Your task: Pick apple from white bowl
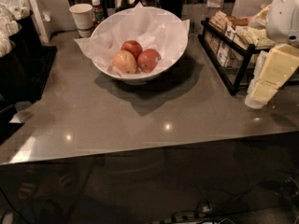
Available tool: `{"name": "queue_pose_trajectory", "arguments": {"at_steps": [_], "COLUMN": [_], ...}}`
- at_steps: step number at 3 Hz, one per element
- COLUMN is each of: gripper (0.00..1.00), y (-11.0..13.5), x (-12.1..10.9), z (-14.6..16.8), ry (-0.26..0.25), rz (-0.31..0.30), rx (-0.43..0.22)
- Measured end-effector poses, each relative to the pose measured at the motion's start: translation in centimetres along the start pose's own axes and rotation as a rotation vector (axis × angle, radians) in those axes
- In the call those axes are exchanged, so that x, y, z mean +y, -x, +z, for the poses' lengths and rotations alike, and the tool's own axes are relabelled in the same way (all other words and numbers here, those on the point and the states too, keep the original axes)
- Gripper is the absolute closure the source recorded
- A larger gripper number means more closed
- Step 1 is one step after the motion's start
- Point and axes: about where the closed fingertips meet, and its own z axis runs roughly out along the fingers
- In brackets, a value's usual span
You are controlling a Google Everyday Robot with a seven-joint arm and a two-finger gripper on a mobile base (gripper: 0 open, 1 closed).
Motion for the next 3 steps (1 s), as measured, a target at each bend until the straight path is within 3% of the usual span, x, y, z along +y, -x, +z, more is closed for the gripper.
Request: {"name": "queue_pose_trajectory", "arguments": {"at_steps": [1,2,3], "gripper": [0.00,0.00,0.00], "y": [2.8,5.4,5.7], "x": [-3.9,-7.1,-7.5], "z": [-0.5,-0.3,-0.9], "ry": [-0.027,-0.016,-0.038], "rz": [0.041,0.059,0.055], "rx": [-0.081,-0.152,-0.163]}}
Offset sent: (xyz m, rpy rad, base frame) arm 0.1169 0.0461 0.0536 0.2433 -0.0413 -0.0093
